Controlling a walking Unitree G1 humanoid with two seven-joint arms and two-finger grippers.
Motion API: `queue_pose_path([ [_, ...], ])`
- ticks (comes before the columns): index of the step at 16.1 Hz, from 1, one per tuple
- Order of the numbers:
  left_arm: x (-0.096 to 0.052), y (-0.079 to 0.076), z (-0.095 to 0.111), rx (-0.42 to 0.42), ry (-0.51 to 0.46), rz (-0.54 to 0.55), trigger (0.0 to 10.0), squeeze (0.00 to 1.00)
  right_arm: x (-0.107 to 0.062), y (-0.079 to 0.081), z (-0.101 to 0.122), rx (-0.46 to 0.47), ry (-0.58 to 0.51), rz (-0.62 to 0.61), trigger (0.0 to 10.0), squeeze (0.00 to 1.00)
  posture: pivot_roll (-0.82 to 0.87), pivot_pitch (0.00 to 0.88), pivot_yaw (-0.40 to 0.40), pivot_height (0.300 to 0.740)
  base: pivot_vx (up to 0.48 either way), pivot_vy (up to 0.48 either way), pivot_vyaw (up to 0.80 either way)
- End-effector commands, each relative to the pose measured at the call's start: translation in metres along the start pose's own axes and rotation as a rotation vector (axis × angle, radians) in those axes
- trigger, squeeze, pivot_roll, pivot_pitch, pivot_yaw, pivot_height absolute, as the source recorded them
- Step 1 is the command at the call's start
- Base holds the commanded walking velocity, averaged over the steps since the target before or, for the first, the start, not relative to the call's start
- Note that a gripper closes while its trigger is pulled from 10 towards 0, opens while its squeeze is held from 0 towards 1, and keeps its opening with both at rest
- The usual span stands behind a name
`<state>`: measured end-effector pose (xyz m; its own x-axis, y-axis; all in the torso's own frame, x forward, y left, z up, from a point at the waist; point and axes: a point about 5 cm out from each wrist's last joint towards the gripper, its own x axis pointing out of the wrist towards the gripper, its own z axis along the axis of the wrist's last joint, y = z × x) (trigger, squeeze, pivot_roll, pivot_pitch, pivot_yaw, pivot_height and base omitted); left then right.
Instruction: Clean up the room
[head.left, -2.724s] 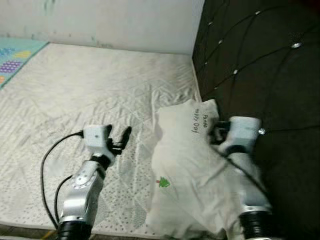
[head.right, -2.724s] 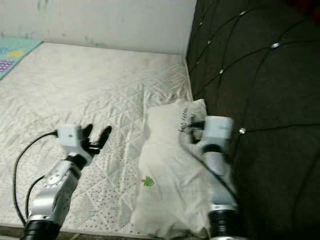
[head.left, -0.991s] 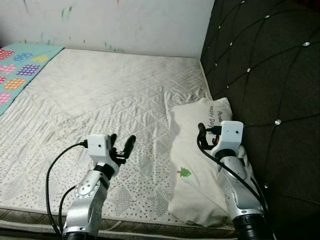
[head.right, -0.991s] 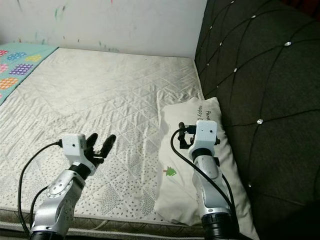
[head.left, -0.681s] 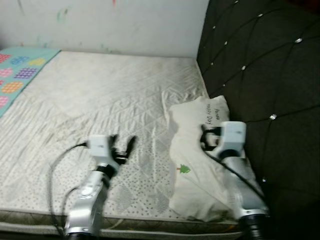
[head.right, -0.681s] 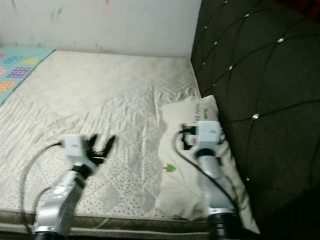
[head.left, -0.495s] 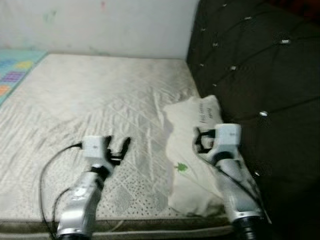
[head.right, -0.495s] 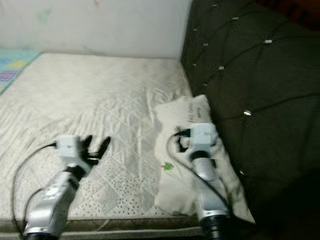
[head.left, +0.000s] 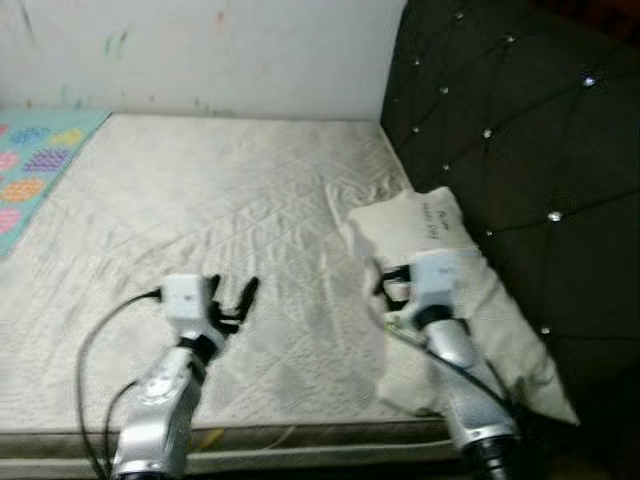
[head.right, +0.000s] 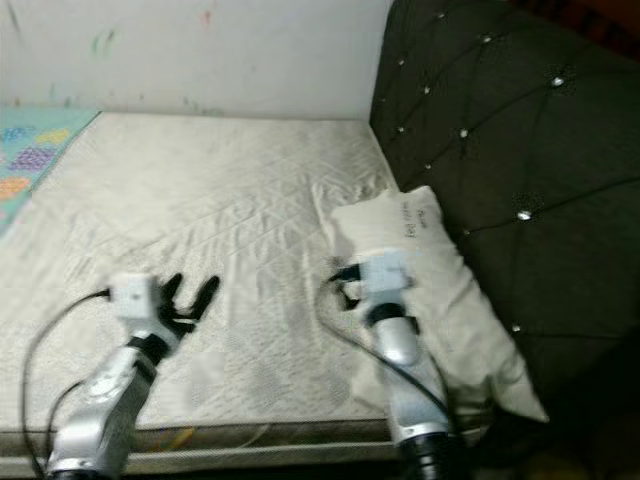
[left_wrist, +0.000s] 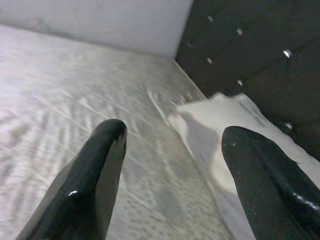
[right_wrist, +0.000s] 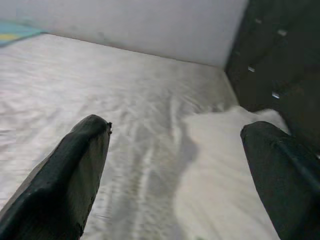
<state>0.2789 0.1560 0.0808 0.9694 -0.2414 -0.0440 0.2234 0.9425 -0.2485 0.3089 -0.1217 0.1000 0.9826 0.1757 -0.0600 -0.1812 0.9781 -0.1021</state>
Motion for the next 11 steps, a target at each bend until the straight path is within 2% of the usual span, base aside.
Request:
queue_pose_path([
  [1,0.0031,-0.0101,-0.0007,-0.015,-0.001,-0.030,10.0,0.00,-0.0031,-0.0098,-0.0007,0.012,-0.002,-0.023,10.0,0.00,-0.04,0.000,-0.021,0.740,0.000,0.480,0.00],
  [3,0.0032,-0.0093,-0.0007,-0.021,-0.002,-0.024,10.0,0.00,-0.0035,-0.0080,-0.0007,0.039,-0.005,0.001,10.0,0.00,-0.04,0.000,-0.023,0.740,0.000,0.480,0.00],
  [7,0.0038,-0.0090,-0.0005,-0.023,-0.004,-0.022,10.0,0.00,-0.0041,-0.0047,0.0018,0.029,-0.017,0.046,10.0,0.00,-0.04,0.000,-0.024,0.740,0.000,0.480,0.00],
  [11,0.0039,-0.0094,-0.0011,-0.025,-0.003,-0.022,10.0,0.00,-0.0055,-0.0027,0.0016,0.021,-0.020,0.067,10.0,0.00,-0.04,0.000,-0.024,0.740,0.000,0.480,0.74],
])
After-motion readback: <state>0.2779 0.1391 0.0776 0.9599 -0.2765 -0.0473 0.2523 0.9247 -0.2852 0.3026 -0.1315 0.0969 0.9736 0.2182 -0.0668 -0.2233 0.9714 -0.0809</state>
